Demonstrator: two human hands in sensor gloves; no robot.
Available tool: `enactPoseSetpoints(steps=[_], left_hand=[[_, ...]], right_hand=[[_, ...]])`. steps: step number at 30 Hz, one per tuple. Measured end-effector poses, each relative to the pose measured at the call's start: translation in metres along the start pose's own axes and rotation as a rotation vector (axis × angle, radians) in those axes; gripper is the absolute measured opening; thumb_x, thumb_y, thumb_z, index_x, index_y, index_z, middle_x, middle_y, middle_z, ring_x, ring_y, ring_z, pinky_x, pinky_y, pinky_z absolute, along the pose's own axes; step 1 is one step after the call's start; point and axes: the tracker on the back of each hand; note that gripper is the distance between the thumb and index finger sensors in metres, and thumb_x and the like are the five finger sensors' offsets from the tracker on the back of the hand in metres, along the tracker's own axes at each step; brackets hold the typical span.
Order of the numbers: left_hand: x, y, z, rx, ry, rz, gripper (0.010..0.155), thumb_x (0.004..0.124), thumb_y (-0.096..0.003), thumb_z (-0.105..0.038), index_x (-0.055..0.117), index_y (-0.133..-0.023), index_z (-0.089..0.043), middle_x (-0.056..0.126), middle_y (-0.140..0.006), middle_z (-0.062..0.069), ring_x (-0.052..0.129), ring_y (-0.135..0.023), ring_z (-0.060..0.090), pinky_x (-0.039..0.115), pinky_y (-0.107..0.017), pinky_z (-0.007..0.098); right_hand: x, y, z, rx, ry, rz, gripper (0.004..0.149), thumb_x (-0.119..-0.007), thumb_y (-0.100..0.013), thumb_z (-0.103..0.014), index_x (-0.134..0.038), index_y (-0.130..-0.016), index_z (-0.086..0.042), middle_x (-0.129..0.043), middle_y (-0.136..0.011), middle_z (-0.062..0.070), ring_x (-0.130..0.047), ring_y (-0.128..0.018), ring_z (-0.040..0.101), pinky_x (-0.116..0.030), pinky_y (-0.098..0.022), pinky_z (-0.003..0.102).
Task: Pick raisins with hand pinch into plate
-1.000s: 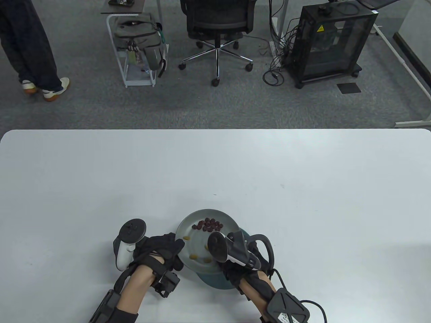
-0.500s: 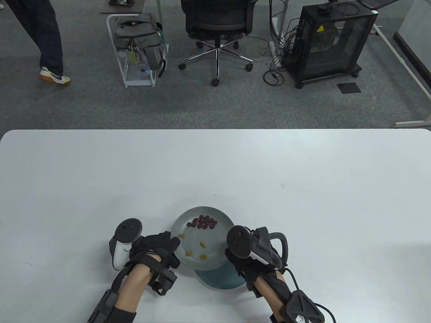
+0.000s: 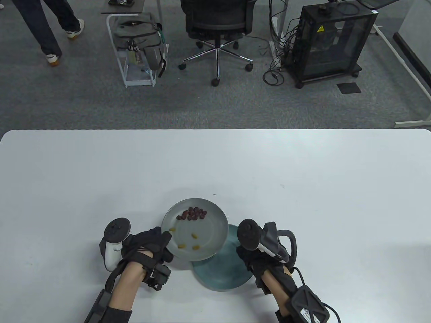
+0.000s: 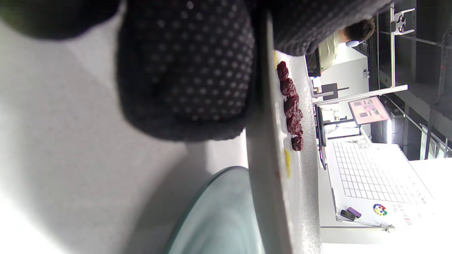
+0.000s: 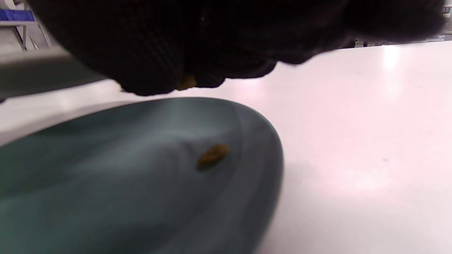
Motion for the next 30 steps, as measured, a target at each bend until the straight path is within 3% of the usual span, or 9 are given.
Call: enactPoseSetpoints(steps=[30], left_hand=[[-0.005,0.002,0.001,0.003,0.006,-0.053,0.054,0.080,-0.0482,-0.027,0.072,-0.082,0.014,0.108,-0.057,0.019,0.109,-0.018,0.022,0.086,-0.017,0.041]], right_hand=[[-0.036,0.000,-0.028,0.003,0.283,-0.259,0.047,-0.100,-0.038,-0.041,-0.093,-0.075,-0.014,-0.100,-0.057,0.006,-0.097,-0.028,0.016,-0.087,-0.029,0.038]])
Point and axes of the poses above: the tracker on the back of each hand, its own z axis roughly to the little-finger side, its own y axis roughly from the fingertips to the wrist, x = y × z
